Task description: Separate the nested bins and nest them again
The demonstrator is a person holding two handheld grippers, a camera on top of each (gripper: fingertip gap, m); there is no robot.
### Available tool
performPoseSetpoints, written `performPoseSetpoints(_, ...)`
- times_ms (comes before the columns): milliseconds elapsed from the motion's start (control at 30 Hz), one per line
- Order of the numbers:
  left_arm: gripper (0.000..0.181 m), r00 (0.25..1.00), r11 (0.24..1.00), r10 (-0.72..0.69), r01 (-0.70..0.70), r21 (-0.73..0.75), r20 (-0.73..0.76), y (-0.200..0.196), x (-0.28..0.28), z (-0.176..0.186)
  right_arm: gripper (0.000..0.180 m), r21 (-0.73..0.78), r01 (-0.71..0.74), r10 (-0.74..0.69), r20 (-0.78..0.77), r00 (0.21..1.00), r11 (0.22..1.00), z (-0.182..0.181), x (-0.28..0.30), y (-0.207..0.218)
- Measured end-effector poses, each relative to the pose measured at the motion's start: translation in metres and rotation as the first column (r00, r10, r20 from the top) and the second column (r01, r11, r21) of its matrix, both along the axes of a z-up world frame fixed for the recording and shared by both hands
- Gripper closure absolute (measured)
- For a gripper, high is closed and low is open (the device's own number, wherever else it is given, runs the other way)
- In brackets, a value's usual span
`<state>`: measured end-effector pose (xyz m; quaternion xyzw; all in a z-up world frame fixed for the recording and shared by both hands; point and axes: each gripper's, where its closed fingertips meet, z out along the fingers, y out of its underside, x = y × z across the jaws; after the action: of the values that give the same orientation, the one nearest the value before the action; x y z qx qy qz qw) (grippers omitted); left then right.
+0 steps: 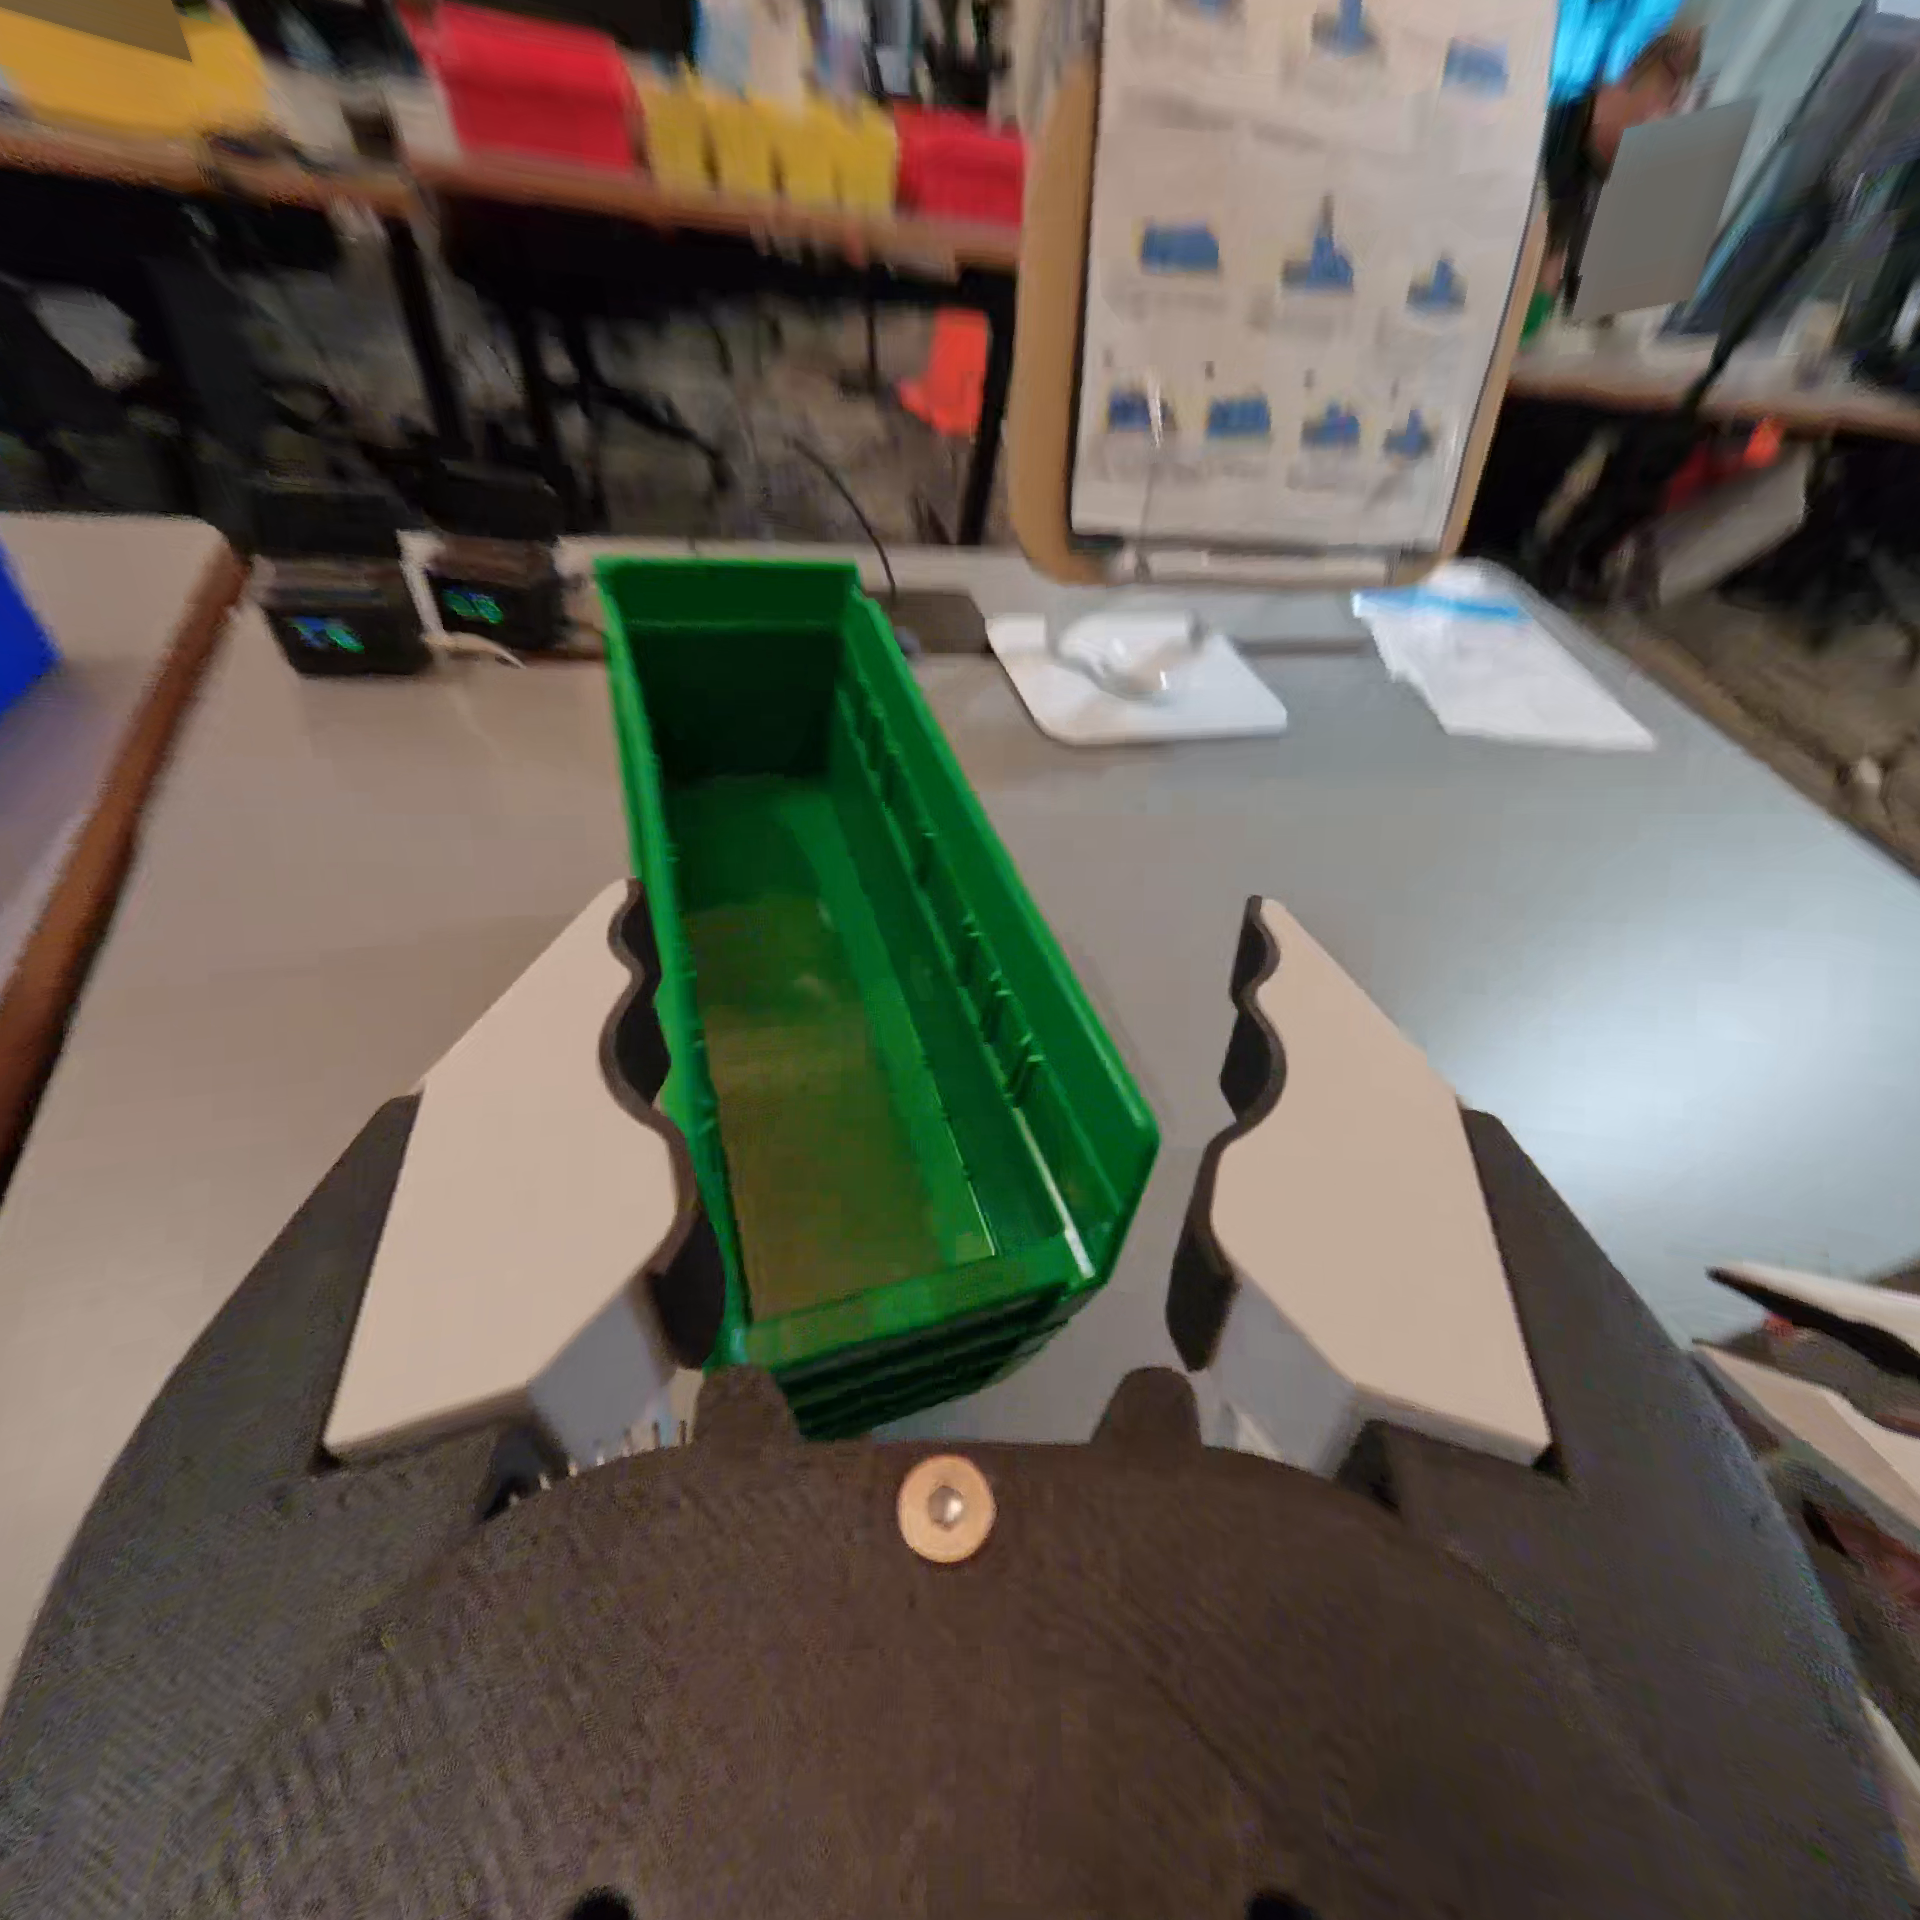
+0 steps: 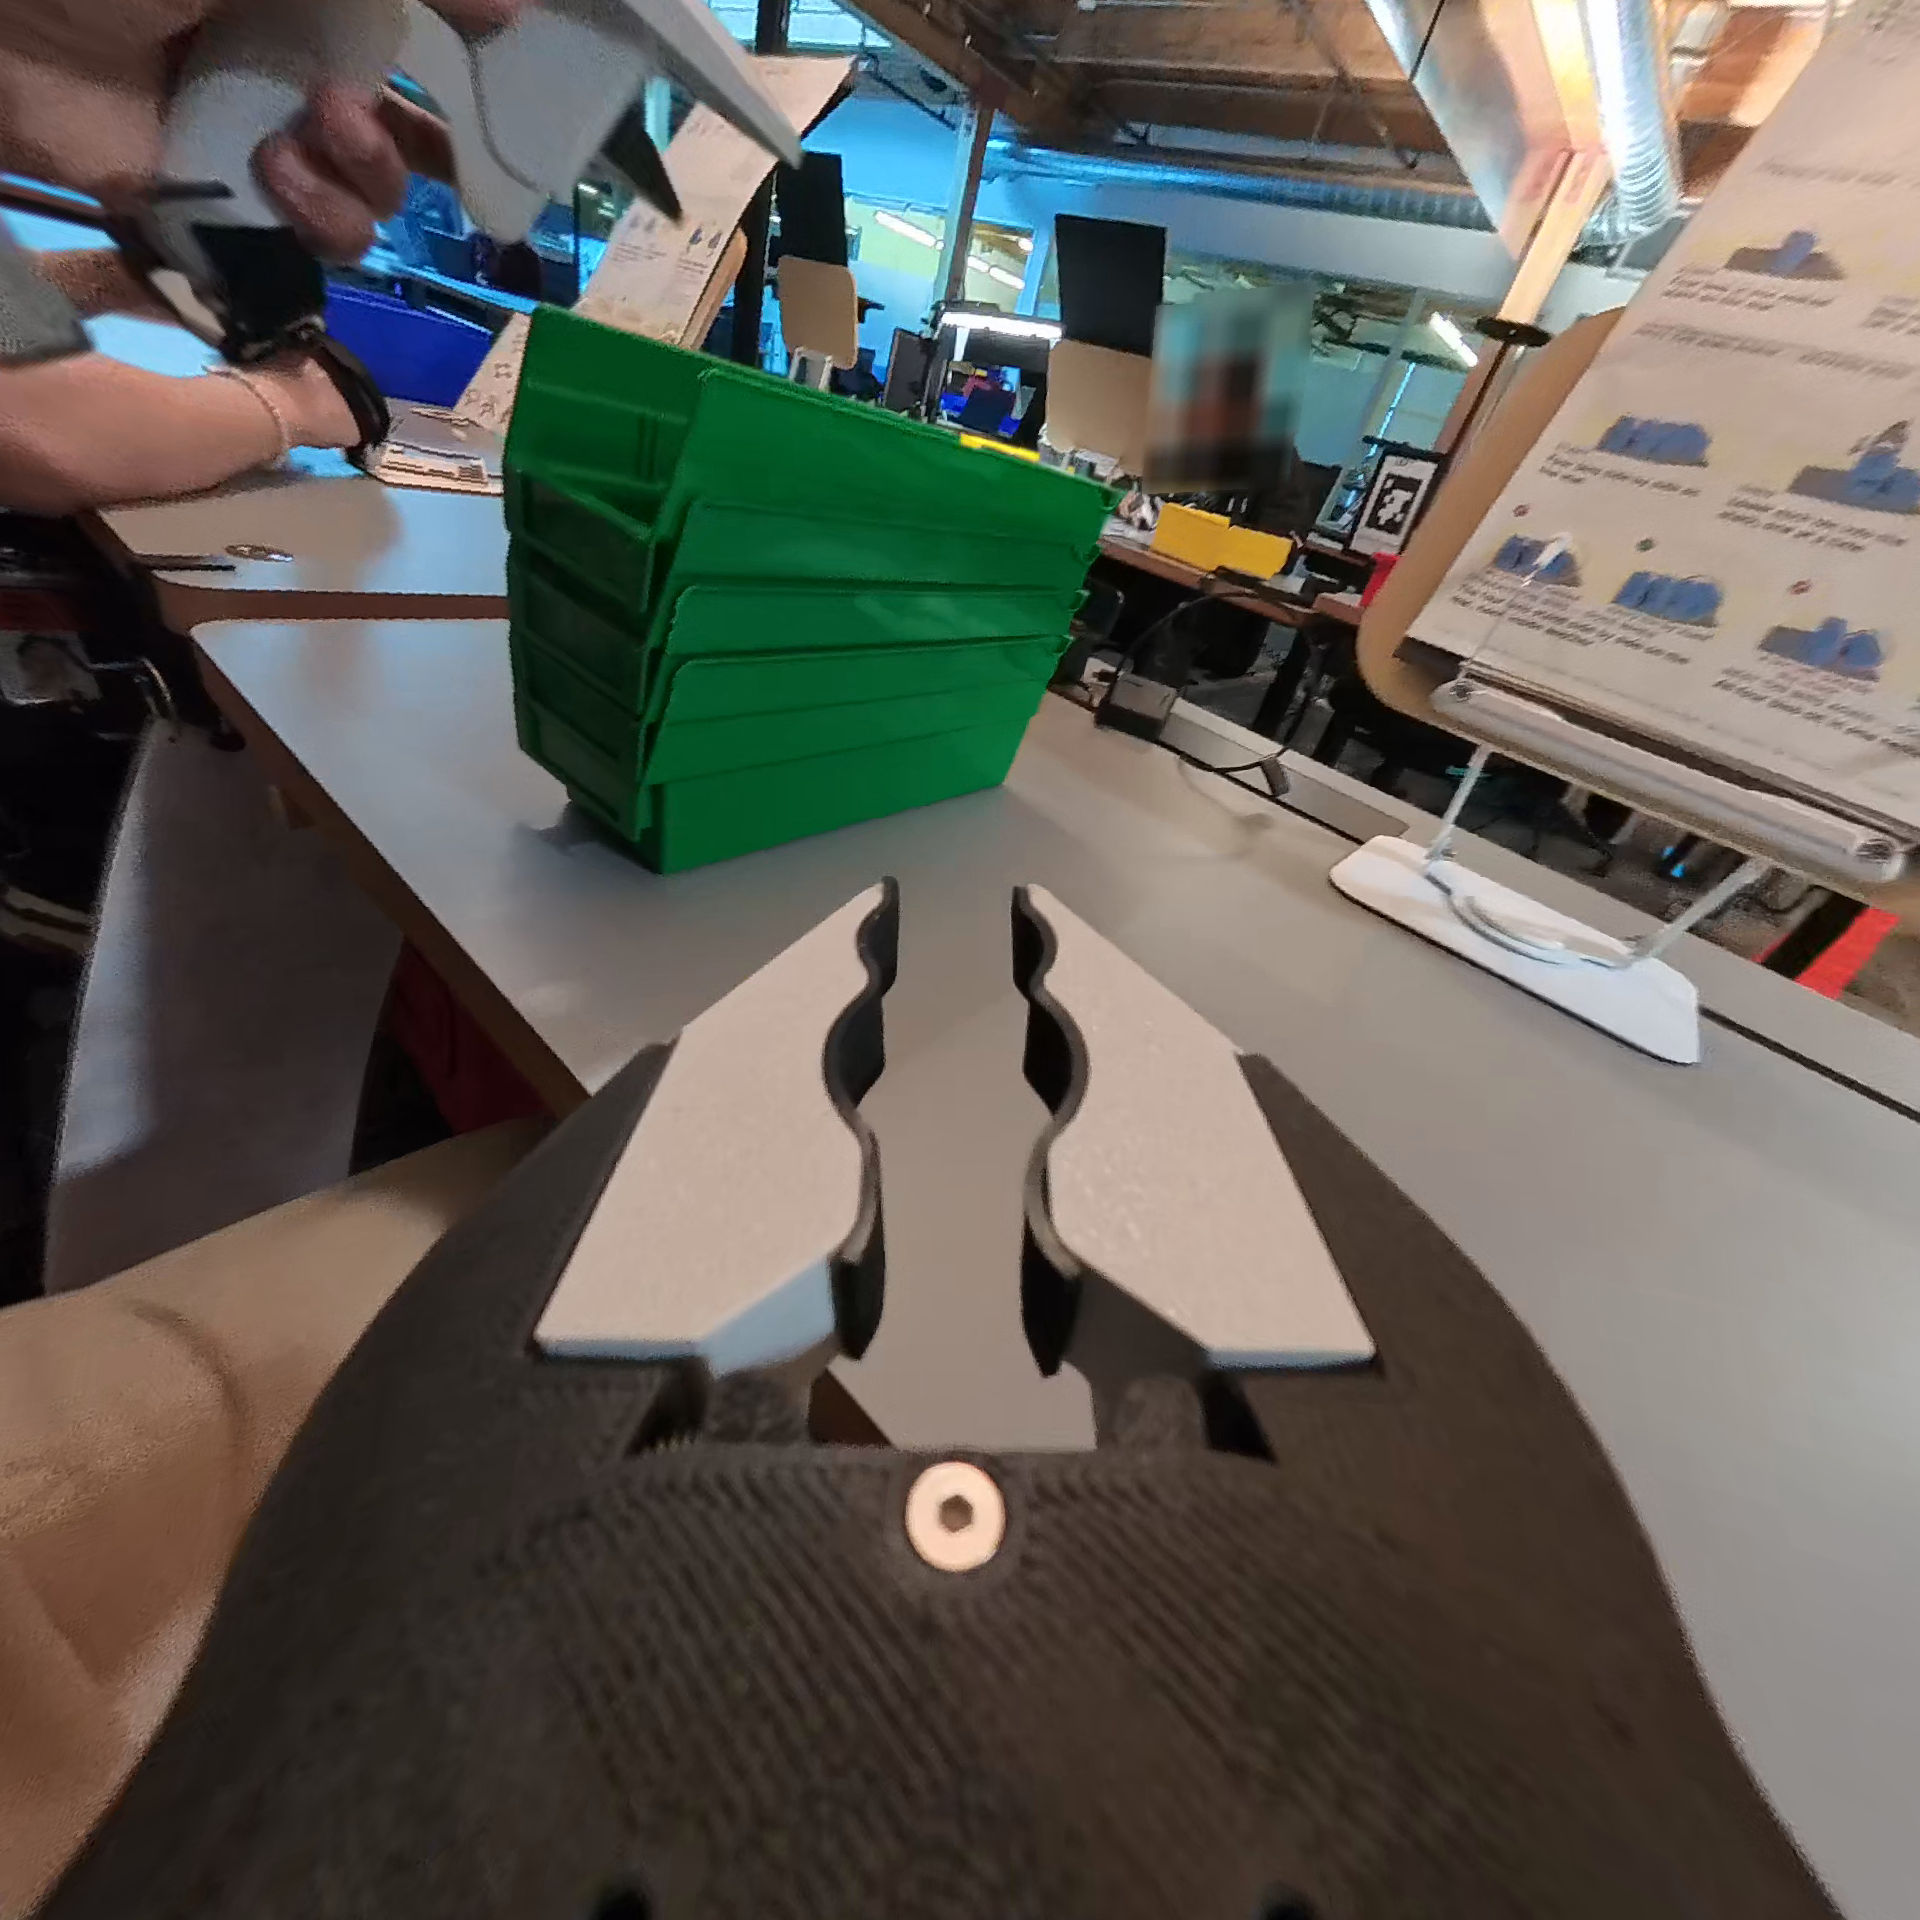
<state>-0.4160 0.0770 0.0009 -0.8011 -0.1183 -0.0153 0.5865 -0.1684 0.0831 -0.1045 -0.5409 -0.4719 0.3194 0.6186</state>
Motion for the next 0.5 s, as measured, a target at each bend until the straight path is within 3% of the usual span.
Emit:
performPoseSetpoints(33, 0.060, 1.000, 0.995, -0.025, 0.026, -0.098, 0.008, 0.013, 0.001, -0.007, 0.160, -0.002, 0.006, -0.006, -0.007, 1.000, 1.000, 0.002, 0.004, 0.002)
performPoseSetpoints(133, 0.041, 0.999, 0.896, -0.036, 0.018, -0.444, -0.033, 0.042, -0.013, -0.043, 0.160, -0.046, 0.010, -0.011, -0.020, 1.000, 0.999, 0.000, 0.015, 0.007)
performPoseSetpoints(233, 0.039, 0.995, 0.767, -0.025, -0.042, -0.641, -0.094, 0.059, -0.035, -0.065, 0.160, -0.135, -0.002, -0.002, -0.035, 0.999, 0.991, -0.007, 0.018, 0.008)
performPoseSetpoints(367, 0.039, 0.996, 0.620, -0.045, -0.035, -0.784, -0.080, 0.058, -0.048, -0.086, 0.160, -0.193, -0.026, 0.017, -0.046, 0.999, 0.981, -0.011, 0.018, 0.006)
performPoseSetpoints(500, 0.057, 0.998, 0.613, -0.066, 0.031, -0.789, -0.012, 0.058, -0.043, -0.088, 0.160, -0.196, -0.038, 0.028, -0.052, 0.998, 0.980, -0.011, 0.018, 0.006)
